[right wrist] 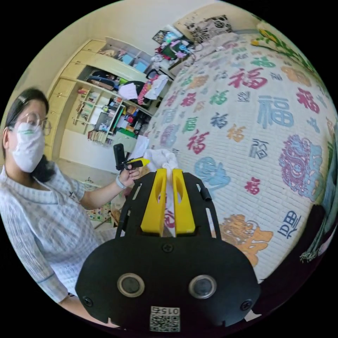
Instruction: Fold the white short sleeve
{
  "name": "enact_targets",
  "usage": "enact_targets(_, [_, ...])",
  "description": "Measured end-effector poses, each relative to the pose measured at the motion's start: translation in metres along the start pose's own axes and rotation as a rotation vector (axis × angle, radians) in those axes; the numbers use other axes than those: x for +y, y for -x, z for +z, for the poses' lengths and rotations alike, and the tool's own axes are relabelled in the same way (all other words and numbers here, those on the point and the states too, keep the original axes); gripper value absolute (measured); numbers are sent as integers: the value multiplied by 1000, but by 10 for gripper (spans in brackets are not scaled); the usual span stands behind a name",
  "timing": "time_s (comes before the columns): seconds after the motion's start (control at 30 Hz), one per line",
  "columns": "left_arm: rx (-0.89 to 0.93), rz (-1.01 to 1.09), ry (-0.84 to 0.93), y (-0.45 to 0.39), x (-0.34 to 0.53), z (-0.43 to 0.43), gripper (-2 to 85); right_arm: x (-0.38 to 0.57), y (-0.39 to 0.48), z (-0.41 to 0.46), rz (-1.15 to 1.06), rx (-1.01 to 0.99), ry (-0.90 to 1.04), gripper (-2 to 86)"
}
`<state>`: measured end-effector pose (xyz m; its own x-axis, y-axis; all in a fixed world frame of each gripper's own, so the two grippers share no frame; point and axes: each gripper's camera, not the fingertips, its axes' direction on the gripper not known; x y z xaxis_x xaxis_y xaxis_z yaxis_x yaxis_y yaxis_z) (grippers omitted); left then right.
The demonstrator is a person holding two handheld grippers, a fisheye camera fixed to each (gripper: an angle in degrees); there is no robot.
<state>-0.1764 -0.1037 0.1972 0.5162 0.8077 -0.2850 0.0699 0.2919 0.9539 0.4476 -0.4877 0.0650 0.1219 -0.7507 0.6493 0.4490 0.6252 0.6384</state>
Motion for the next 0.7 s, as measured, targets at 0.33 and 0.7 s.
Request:
enact_targets(0.33, [-284,-70,-361,-77,65,-279,0,-46,153,174,-215,-206,114,28])
enact_targets(0.7, [-635,-110,-344,-70,56,-524,-1,-120,249,426,-142,-497,178,24])
